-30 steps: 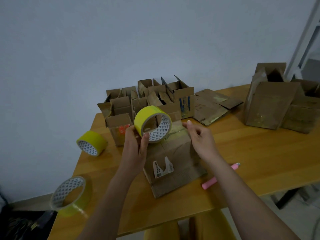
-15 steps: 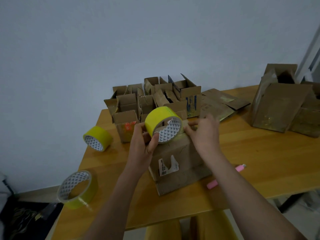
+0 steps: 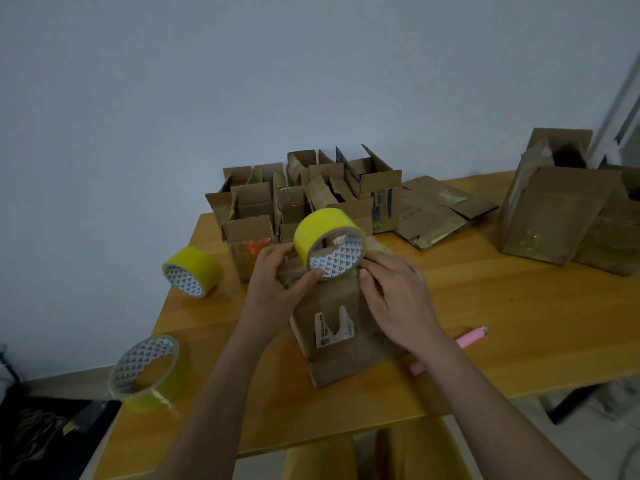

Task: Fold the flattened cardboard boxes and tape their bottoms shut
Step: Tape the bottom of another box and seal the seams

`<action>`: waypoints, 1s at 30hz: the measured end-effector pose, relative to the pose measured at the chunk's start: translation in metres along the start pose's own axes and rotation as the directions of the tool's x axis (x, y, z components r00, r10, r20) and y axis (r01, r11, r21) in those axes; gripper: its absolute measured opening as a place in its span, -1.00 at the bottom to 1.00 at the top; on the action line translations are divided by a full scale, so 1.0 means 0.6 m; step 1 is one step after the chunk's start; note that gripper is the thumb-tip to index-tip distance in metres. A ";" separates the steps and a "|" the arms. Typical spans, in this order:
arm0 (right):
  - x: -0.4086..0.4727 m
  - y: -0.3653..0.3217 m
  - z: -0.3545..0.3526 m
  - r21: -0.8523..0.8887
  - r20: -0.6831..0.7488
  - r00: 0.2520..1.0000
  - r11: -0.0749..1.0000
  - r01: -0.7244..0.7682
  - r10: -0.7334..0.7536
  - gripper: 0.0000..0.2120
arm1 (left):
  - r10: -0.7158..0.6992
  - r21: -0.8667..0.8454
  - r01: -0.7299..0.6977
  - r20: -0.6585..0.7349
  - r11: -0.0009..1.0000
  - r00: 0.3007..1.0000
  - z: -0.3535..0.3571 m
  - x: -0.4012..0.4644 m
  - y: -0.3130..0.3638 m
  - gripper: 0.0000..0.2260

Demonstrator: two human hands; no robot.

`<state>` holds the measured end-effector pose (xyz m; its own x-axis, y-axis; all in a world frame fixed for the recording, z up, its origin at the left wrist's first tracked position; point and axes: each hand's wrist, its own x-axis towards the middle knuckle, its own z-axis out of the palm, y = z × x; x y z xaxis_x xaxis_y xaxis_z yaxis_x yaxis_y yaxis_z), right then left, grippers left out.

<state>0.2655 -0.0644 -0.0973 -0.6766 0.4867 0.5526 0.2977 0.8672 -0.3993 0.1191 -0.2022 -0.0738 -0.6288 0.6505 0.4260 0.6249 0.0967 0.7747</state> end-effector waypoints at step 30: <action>0.005 -0.044 0.018 0.029 0.033 0.998 0.998 0.050 -0.051 -0.54 | -0.122 -0.394 0.101 -0.027 0.913 0.992 -0.012 -0.042 -0.001 -0.71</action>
<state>0.2485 -0.0868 -0.0928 -0.7128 0.4382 0.5476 0.2438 0.8869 -0.3924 0.1310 -0.2240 -0.0816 -0.7123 0.6135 0.3409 0.3245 -0.1428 0.9351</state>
